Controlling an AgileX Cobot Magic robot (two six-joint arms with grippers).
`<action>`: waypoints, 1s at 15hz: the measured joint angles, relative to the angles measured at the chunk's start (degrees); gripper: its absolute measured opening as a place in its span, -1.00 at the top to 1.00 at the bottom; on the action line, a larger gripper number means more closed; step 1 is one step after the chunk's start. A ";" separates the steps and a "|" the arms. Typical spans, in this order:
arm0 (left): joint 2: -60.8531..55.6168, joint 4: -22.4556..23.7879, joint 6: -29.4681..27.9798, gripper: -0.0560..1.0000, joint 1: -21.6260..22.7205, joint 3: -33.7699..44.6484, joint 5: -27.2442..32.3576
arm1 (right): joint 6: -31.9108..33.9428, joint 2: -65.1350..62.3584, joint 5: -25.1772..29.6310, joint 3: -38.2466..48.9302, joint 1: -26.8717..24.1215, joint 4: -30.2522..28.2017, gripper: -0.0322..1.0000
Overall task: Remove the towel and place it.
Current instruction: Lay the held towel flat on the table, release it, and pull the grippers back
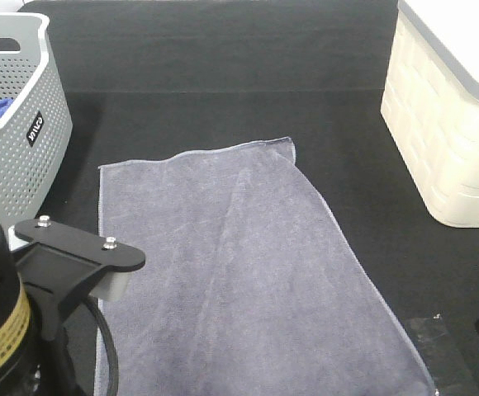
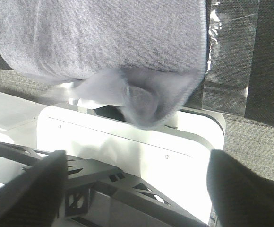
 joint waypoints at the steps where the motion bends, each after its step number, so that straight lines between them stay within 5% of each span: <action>1: 0.00 0.06 0.06 -0.58 0.00 0.00 0.00 | 0.00 0.00 0.00 0.00 0.00 0.00 -0.58; 5: 0.00 4.41 0.23 -0.58 0.00 0.00 0.06 | -0.52 0.00 -0.06 -1.26 0.00 -0.17 -0.55; 8: 0.00 8.25 0.23 -0.58 2.69 0.00 -2.12 | -0.97 1.32 -1.43 -4.47 0.00 -0.17 -0.31; 11: 0.00 10.49 4.58 -0.58 11.97 0.00 -9.40 | -3.95 8.19 -4.64 -9.51 0.00 0.17 -0.05; 15: 0.23 10.66 12.15 -0.54 24.64 -0.06 -24.81 | -9.97 19.88 -10.60 -18.68 0.00 4.30 -0.02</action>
